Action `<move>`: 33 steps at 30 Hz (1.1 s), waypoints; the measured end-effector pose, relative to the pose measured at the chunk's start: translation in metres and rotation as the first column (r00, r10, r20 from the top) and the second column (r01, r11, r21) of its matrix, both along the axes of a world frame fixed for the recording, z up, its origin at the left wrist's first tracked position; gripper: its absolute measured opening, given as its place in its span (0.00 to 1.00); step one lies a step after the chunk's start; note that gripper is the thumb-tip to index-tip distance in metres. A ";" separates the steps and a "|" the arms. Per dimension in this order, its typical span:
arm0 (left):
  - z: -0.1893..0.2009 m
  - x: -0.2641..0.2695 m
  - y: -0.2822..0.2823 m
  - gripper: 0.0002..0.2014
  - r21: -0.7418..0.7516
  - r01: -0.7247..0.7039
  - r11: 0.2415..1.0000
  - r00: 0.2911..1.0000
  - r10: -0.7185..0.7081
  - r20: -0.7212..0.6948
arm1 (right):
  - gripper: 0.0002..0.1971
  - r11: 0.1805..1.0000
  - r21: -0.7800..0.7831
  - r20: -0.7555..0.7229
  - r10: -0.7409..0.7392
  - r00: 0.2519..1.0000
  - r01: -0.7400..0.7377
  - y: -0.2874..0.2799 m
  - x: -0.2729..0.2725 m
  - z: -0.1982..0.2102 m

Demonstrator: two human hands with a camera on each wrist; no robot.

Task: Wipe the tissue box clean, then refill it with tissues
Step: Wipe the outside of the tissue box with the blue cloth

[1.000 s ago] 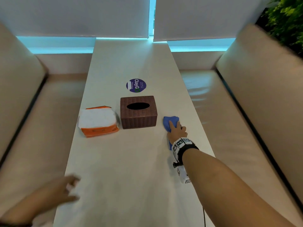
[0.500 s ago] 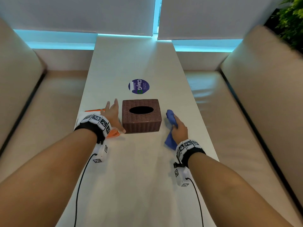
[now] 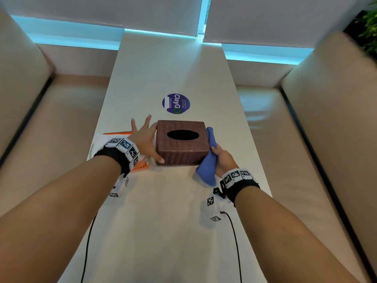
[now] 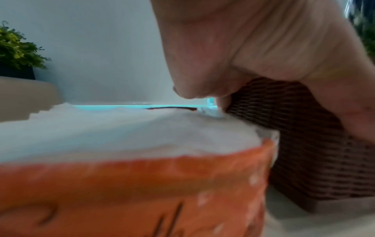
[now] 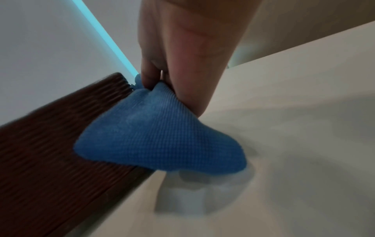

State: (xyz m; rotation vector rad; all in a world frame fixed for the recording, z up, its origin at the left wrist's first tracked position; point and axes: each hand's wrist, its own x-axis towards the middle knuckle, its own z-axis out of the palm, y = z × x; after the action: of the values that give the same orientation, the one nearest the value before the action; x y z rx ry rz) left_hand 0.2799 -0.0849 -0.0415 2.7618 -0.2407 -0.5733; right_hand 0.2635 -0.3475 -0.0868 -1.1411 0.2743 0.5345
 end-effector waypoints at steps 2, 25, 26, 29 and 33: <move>0.006 0.001 -0.002 0.66 -0.075 0.002 0.997 1.000 -0.003 -0.024 | 0.22 0.999 0.020 -0.005 -0.026 1.000 0.026 -0.006 0.003 0.003; -0.006 -0.101 -0.047 0.44 -0.848 -0.457 0.269 0.884 0.027 -0.467 | 0.33 0.945 -0.197 -0.015 0.263 0.965 -0.261 -0.065 -0.078 0.062; -0.008 -0.104 -0.045 0.45 -0.845 -0.475 0.245 0.876 0.040 -0.481 | 0.39 0.941 -0.191 -0.013 0.281 0.960 -0.278 -0.064 -0.082 0.059; -0.015 -0.110 -0.039 0.42 -0.836 -0.502 0.222 0.863 0.070 -0.500 | 0.34 0.939 -0.247 -0.023 0.242 0.970 -0.240 -0.060 -0.091 0.059; -0.018 -0.117 -0.034 0.42 -0.835 -0.510 0.208 0.860 0.091 -0.503 | 0.20 0.873 -0.464 0.062 0.202 0.978 -0.151 -0.051 -0.099 0.080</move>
State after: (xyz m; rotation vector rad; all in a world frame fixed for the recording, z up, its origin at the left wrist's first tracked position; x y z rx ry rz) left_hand 0.1626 -0.1192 -0.0590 1.3535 0.0770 -0.5245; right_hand 0.1646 -0.3987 -0.0067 -1.6634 0.2068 0.5832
